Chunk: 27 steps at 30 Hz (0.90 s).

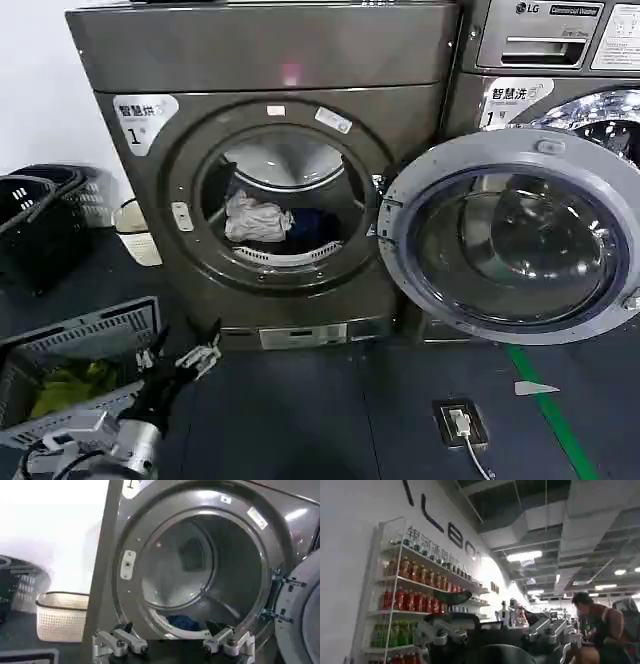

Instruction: Grasp the clothes from the dryer.

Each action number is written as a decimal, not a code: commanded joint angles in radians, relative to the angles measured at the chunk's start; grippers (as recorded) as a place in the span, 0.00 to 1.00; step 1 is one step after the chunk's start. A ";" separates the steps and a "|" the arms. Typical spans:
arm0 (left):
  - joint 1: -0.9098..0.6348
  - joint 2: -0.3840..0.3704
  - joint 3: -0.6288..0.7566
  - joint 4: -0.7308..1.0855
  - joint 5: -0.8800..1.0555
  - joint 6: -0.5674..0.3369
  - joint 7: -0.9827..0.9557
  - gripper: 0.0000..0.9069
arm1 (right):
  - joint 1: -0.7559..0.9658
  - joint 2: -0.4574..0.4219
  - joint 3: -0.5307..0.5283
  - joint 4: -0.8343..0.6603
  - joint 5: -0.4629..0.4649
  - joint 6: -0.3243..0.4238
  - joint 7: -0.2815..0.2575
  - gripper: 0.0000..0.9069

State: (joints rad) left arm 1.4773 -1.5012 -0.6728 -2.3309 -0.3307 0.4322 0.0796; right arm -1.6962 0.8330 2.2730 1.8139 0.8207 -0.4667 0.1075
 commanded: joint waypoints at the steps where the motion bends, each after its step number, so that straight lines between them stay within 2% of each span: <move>1: 0.001 0.000 0.000 0.002 0.000 0.000 0.001 1.00 | 0.003 -0.001 -0.009 -0.005 -0.002 0.021 -0.010 1.00; 6: -0.005 0.000 0.001 -0.005 0.001 0.000 0.006 1.00 | 0.008 0.011 -0.024 0.020 -0.001 0.045 -0.057 1.00; 16: -0.003 0.015 -0.003 -0.009 -0.004 0.001 0.006 1.00 | -0.006 0.026 -0.008 0.030 0.004 0.048 -0.086 1.00; 27: 0.002 0.016 -0.002 -0.012 -0.004 0.004 0.008 1.00 | 0.003 0.027 -0.017 0.030 0.005 0.053 -0.090 1.00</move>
State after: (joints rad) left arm 1.4790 -1.4854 -0.6742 -2.3436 -0.3348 0.4354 0.0879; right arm -1.6923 0.8590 2.2559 1.8398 0.8261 -0.4158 0.0198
